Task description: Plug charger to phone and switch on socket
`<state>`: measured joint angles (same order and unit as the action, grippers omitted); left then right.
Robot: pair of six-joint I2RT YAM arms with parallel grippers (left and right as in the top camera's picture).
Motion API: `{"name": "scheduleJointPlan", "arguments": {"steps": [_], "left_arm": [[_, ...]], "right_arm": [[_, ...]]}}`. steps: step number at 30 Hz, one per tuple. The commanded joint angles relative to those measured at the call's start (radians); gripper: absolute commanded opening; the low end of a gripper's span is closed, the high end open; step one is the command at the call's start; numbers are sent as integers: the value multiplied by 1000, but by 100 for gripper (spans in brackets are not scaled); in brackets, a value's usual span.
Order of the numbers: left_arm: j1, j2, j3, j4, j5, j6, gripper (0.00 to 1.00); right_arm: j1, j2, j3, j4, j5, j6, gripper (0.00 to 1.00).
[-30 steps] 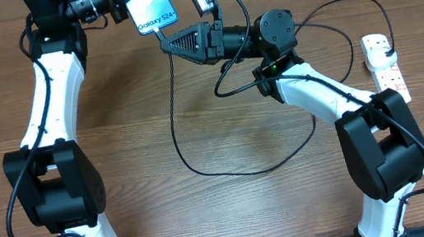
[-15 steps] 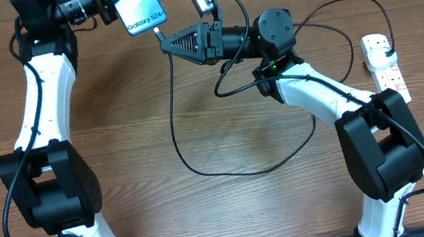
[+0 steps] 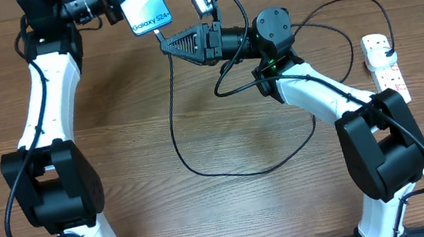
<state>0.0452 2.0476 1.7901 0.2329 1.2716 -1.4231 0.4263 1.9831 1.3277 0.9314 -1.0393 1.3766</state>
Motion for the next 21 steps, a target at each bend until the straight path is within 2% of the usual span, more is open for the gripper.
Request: {"name": "scheduleJointPlan", "arguments": {"steps": [1, 21], "left_arm": [[-9, -2, 13, 11, 10, -13, 4], [12, -2, 13, 10, -15, 56, 4]], "right_arm": [[0, -31, 15, 2, 6, -17, 4], [0, -31, 15, 2, 11, -18, 4]]}}
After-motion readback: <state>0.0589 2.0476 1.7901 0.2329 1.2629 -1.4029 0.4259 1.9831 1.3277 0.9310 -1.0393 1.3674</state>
